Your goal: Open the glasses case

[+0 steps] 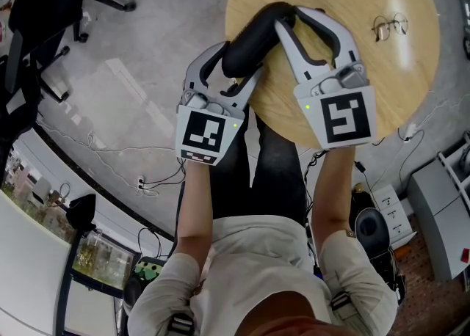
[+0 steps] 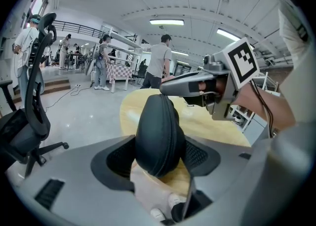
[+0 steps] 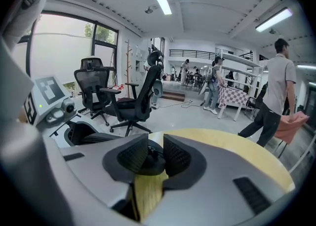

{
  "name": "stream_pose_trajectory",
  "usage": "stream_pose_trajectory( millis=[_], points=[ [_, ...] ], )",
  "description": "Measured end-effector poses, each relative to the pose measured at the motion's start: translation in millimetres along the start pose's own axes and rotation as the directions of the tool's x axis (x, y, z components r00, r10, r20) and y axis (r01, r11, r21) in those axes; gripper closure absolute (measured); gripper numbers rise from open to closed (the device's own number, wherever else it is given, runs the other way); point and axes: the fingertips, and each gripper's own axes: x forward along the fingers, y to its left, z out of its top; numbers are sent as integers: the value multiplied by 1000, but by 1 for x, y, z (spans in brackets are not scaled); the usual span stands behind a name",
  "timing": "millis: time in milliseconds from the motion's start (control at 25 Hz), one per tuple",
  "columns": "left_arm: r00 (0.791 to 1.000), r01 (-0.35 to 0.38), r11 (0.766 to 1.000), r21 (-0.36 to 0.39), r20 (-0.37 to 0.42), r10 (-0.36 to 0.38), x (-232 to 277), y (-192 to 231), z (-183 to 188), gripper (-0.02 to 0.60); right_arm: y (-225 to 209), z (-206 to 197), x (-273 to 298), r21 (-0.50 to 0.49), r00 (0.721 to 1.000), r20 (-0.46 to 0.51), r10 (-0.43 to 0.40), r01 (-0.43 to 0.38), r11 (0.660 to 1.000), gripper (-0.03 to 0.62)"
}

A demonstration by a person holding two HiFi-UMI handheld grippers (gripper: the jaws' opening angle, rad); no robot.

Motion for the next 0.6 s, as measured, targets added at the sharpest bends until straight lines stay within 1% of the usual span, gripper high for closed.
stream_pose_trajectory(
  millis=[600],
  points=[
    [1000, -7, 1000, -10, 3, 7, 2, 0, -2, 288, -10, -3, 3, 68, 1000, 18, -8, 7, 998, 488]
  ],
)
